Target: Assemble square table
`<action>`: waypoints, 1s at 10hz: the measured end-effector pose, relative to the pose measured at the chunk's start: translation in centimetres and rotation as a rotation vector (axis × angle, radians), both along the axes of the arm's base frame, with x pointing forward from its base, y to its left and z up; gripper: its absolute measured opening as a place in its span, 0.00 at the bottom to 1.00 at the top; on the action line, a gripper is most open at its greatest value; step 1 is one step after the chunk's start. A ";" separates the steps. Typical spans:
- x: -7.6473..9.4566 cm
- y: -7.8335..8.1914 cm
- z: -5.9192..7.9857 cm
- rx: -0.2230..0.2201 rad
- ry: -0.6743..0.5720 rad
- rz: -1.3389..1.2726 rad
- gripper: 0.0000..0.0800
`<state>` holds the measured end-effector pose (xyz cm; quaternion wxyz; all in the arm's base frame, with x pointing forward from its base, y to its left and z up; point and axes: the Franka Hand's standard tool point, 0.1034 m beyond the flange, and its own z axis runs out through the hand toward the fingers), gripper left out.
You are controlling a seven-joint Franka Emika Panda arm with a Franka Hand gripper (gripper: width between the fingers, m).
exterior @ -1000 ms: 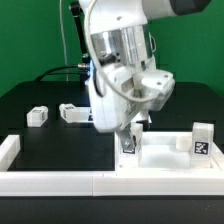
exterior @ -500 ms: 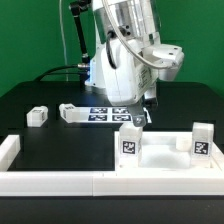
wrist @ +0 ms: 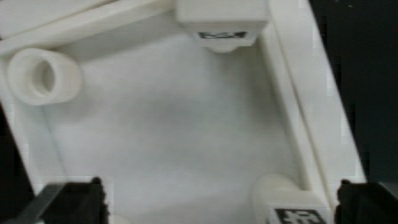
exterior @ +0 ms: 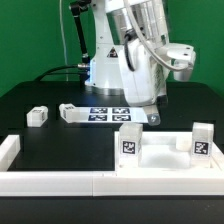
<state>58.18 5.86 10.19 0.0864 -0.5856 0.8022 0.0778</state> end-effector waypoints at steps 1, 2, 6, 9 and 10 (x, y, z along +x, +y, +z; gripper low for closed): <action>-1.7 0.7 -0.6 -0.028 -0.019 -0.017 0.81; -2.7 1.2 -1.2 -0.057 -0.042 -0.029 0.81; -3.5 1.8 -2.0 -0.105 -0.090 -0.028 0.81; -3.8 1.6 -2.3 -0.114 -0.103 0.043 0.81; -4.6 0.9 -2.9 -0.121 -0.119 0.165 0.81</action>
Offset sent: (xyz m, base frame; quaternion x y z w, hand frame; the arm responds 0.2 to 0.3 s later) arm -0.0199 -0.0005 -0.0132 0.1100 0.0565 0.0282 0.9919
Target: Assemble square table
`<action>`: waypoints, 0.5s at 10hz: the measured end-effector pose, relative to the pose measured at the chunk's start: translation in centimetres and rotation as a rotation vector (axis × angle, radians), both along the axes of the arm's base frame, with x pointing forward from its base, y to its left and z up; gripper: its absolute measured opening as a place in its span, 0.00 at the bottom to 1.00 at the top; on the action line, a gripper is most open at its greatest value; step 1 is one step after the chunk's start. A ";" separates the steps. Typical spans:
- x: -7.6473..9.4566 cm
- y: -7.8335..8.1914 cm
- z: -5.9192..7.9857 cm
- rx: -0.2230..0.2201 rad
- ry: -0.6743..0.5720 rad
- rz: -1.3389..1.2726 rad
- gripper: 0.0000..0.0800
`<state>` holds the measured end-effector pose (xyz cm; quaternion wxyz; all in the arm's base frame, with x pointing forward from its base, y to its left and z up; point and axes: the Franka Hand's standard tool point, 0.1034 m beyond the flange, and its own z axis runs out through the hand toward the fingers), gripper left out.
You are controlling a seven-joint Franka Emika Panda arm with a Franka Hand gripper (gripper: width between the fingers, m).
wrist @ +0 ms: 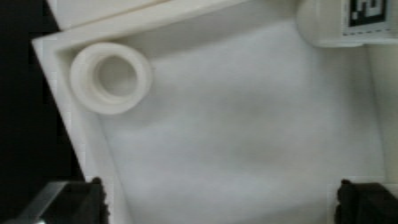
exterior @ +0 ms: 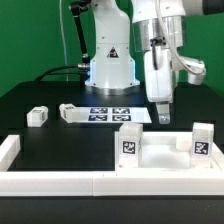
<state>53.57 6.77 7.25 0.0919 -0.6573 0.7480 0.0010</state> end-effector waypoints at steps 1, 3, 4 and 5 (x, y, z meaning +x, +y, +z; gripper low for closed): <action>-0.7 -0.8 -0.5 -0.008 -0.002 0.091 0.81; -2.1 -2.6 -2.1 -0.049 -0.009 0.209 0.81; -2.3 -3.0 -2.9 -0.068 -0.012 0.208 0.81; -2.6 -2.1 -4.1 -0.073 0.003 0.212 0.81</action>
Offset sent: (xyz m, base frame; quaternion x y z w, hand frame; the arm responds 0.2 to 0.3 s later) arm -0.0167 -0.0113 -0.0338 0.0349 -0.0175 -0.0515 0.9979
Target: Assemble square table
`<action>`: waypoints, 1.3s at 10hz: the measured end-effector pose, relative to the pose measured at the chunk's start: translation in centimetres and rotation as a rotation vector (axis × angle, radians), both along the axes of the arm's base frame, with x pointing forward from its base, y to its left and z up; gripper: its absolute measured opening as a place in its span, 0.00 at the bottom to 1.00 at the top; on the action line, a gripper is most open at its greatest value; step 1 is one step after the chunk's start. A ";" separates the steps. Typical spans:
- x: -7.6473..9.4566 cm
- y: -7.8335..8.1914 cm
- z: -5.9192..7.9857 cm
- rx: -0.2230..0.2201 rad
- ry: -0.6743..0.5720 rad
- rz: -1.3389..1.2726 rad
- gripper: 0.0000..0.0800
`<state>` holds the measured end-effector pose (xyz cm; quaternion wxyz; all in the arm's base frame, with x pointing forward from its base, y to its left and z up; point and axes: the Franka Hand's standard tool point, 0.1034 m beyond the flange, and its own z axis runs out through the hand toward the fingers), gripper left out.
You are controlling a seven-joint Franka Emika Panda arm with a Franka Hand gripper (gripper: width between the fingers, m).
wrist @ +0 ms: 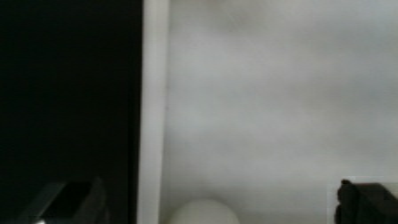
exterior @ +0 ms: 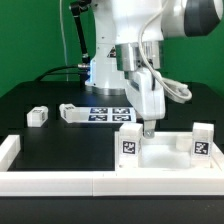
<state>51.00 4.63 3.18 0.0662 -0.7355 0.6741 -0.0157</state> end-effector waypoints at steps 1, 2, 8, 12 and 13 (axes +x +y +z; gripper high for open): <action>0.1 0.9 -0.7 -0.001 0.009 -0.029 0.81; 0.2 1.5 -1.3 -0.014 0.000 -0.077 0.81; -0.3 2.8 -2.7 -0.047 -0.013 -0.125 0.48; -1.8 3.0 -2.9 -0.039 0.023 -0.115 0.09; -1.8 3.0 -2.9 -0.039 0.023 -0.112 0.07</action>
Offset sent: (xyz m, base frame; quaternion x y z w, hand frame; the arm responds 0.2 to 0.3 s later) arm -0.0011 0.0073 -0.0283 0.0440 0.0800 0.0895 0.9918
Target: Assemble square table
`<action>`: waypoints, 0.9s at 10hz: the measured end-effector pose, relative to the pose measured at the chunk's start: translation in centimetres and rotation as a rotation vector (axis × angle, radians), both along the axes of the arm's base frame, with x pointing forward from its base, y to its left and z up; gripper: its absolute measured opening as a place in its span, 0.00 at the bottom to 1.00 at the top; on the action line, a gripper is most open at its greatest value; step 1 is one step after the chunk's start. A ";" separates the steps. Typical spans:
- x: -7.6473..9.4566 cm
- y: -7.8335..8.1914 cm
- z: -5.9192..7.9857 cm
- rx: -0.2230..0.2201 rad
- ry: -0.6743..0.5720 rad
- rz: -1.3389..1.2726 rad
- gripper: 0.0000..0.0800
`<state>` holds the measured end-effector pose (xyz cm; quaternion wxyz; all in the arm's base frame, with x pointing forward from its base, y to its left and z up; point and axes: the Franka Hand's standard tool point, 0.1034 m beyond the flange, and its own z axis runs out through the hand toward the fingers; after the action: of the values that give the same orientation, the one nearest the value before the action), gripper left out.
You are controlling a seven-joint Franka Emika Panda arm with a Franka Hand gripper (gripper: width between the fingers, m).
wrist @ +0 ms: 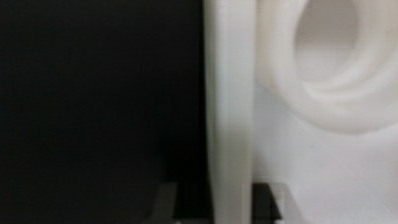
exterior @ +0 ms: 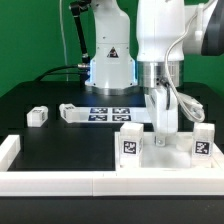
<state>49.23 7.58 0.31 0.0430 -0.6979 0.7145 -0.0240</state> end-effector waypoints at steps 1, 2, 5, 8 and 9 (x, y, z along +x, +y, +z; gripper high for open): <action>0.0 0.0 0.0 0.000 0.000 0.002 0.07; 0.0 0.0 0.0 0.000 0.000 0.003 0.07; 0.0 0.0 0.0 0.000 0.000 0.004 0.07; 0.0 0.0 0.0 -0.002 -0.001 0.017 0.07; -0.1 -0.3 0.0 -0.015 -0.010 0.086 0.07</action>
Offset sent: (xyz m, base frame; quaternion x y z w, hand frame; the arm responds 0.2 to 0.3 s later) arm 0.0000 0.0000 0.0000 0.0000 0.0000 0.0000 1.0000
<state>49.09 7.26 0.32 0.0422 -0.7281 0.6835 -0.0310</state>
